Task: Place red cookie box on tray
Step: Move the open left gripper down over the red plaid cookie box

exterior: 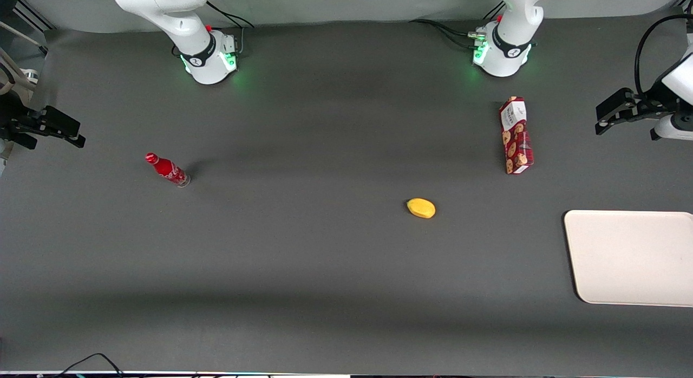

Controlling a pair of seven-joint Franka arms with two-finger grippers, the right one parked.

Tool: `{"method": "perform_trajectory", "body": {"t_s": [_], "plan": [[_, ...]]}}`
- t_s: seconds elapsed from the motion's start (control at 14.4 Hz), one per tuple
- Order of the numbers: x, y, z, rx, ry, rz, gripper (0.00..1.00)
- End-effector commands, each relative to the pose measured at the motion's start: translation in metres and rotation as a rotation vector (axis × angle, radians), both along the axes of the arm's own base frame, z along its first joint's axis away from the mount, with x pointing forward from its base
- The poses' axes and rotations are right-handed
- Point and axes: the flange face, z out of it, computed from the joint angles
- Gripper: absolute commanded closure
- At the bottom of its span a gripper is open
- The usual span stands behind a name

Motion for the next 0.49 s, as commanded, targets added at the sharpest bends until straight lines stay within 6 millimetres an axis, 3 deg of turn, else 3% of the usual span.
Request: {"method": "perform_trajectory", "body": {"t_s": [0.0,0.14,0.21,0.42], "plan": [[0.003,-0.002,0.002,0.005,0.015,0.015,0.00],[0.005,-0.003,-0.010,0.008,0.041,0.000,0.00],[0.004,-0.002,-0.028,0.009,0.094,-0.005,0.00],[-0.020,-0.003,-0.124,0.008,0.346,-0.008,0.00]]}}
